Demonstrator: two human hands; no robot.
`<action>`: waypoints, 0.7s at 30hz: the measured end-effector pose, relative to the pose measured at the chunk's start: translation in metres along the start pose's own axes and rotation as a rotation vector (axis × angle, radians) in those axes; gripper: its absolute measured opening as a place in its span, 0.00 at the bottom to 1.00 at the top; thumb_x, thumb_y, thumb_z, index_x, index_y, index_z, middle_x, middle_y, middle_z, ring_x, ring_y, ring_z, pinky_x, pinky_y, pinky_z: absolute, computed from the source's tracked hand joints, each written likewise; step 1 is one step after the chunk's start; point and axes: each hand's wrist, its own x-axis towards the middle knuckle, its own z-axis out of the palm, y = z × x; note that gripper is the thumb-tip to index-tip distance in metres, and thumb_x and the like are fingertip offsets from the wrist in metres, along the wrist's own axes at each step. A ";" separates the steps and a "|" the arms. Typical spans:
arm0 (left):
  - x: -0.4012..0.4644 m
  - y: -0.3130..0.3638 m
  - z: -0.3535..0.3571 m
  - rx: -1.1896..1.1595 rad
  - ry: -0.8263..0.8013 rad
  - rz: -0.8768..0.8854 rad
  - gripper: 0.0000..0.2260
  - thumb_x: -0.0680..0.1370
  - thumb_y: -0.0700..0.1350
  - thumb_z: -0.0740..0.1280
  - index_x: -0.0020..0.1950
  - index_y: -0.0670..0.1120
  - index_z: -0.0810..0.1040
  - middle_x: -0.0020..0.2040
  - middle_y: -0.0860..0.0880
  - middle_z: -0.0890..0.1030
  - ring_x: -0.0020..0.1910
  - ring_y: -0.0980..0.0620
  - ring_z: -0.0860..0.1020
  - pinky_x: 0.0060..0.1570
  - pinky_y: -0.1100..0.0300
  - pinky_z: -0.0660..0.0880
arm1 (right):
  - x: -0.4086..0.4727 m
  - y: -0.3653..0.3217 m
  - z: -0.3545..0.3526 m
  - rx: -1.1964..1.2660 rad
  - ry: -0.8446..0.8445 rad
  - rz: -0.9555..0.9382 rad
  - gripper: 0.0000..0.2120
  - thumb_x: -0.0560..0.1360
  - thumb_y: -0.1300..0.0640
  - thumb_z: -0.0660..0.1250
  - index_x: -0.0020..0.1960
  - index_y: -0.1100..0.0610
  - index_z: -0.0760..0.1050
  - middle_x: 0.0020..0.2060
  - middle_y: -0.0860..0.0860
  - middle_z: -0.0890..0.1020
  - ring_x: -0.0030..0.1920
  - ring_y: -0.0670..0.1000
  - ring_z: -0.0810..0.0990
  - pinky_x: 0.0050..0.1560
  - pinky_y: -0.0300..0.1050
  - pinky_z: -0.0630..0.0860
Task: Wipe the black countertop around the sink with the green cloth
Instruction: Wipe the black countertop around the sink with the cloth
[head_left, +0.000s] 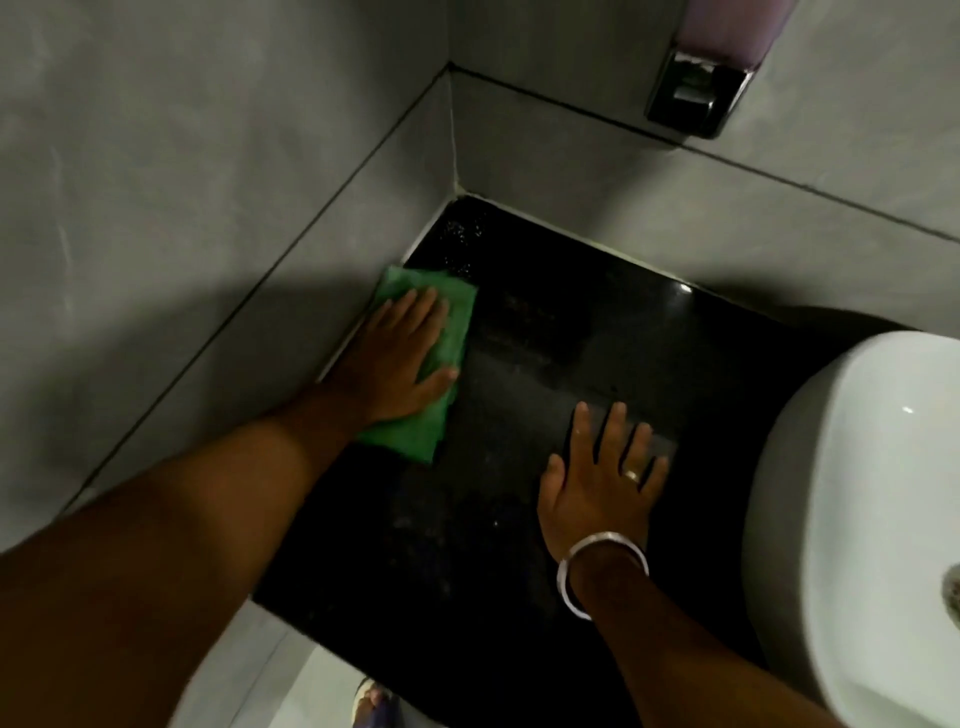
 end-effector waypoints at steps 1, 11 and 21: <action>0.035 0.000 -0.005 0.000 0.001 -0.002 0.38 0.75 0.64 0.54 0.78 0.41 0.58 0.79 0.40 0.60 0.77 0.39 0.59 0.75 0.44 0.57 | 0.000 0.001 0.001 0.006 0.008 0.001 0.33 0.72 0.43 0.53 0.76 0.48 0.56 0.77 0.58 0.58 0.76 0.65 0.54 0.72 0.70 0.51; 0.122 -0.012 -0.013 -0.055 -0.019 -0.063 0.41 0.77 0.66 0.56 0.80 0.41 0.50 0.81 0.39 0.52 0.79 0.40 0.52 0.77 0.48 0.52 | 0.001 0.004 0.001 0.028 0.030 0.010 0.32 0.72 0.43 0.53 0.76 0.47 0.57 0.77 0.56 0.58 0.77 0.63 0.54 0.73 0.69 0.52; 0.020 0.022 0.010 -0.117 0.030 -0.208 0.41 0.74 0.62 0.60 0.79 0.41 0.53 0.80 0.39 0.54 0.78 0.39 0.54 0.76 0.45 0.51 | -0.001 0.002 -0.002 0.026 0.023 0.000 0.33 0.72 0.44 0.54 0.75 0.49 0.59 0.77 0.59 0.59 0.76 0.65 0.55 0.72 0.70 0.52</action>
